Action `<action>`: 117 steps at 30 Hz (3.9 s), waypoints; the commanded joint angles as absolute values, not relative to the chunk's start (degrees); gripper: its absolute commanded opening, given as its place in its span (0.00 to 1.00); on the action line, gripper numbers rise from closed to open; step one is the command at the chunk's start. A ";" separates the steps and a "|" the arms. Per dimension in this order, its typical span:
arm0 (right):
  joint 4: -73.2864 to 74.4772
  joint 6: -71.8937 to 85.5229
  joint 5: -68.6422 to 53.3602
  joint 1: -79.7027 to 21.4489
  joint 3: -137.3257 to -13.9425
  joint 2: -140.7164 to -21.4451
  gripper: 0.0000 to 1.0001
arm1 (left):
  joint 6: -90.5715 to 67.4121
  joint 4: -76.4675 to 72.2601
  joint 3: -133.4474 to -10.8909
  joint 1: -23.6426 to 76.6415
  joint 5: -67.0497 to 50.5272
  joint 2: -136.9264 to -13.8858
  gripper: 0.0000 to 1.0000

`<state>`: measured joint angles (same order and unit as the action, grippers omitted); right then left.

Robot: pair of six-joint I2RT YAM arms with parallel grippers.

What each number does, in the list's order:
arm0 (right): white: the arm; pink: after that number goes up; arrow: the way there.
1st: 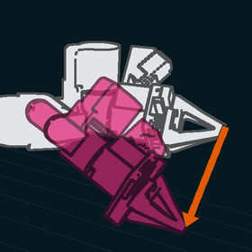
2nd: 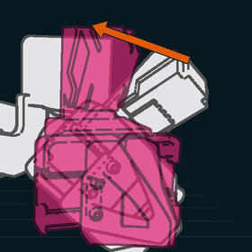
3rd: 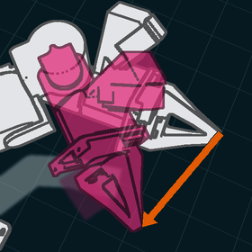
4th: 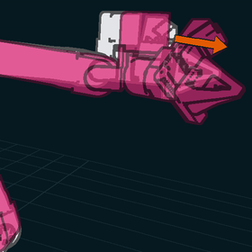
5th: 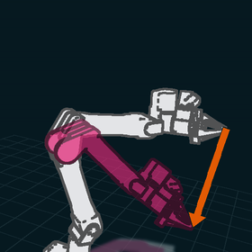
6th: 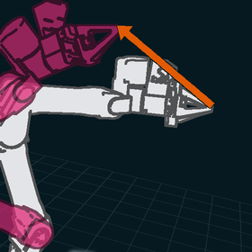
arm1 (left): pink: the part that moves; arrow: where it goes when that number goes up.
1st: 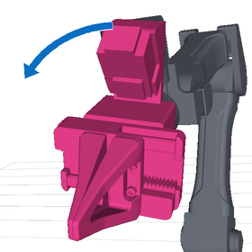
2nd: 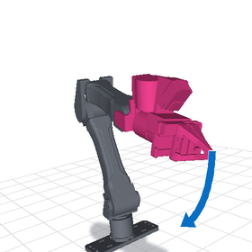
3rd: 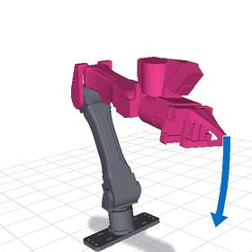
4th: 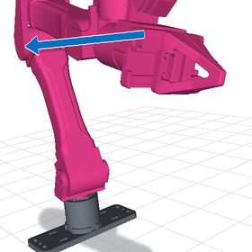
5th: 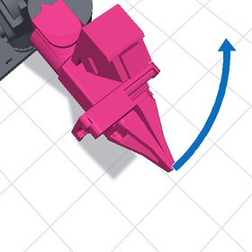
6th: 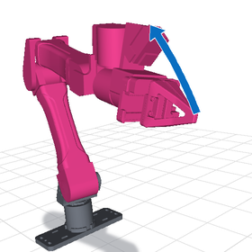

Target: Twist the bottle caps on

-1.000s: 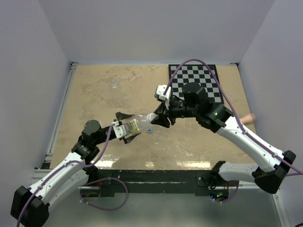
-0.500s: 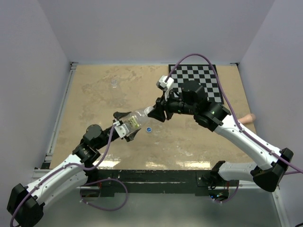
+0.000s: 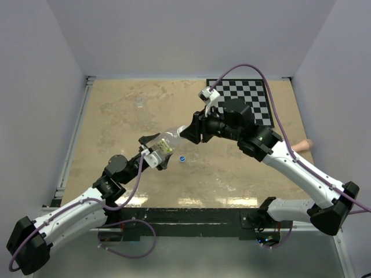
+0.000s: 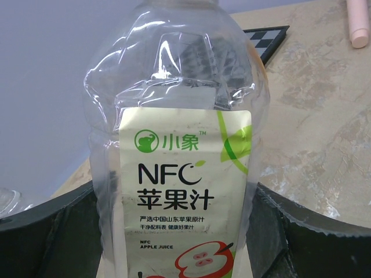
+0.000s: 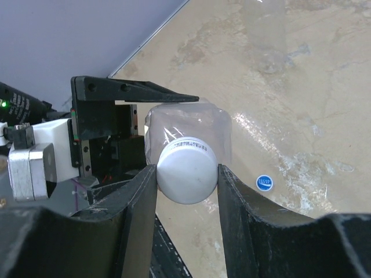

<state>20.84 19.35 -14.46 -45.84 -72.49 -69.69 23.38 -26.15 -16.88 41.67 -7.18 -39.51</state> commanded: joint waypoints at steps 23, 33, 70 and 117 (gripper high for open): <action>17.14 20.75 -8.26 -46.49 -70.13 -63.20 0.65 | 22.24 -30.15 -21.88 48.87 4.49 -44.12 0.00; 24.95 5.48 -6.24 -46.23 -76.64 -60.56 0.90 | 21.27 -19.44 -25.13 47.38 -3.06 -43.16 0.00; 38.58 -29.62 -31.55 -46.23 -76.55 -59.15 0.74 | 11.25 -19.51 -28.30 31.82 -49.39 -48.25 0.00; 38.67 -28.66 -33.05 -46.23 -75.06 -61.70 0.44 | 10.37 -21.36 -27.95 31.73 -50.71 -48.69 0.00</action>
<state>39.77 -29.28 -32.71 -46.17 -75.46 -61.98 11.00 -17.15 -26.70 32.21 -49.30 -48.97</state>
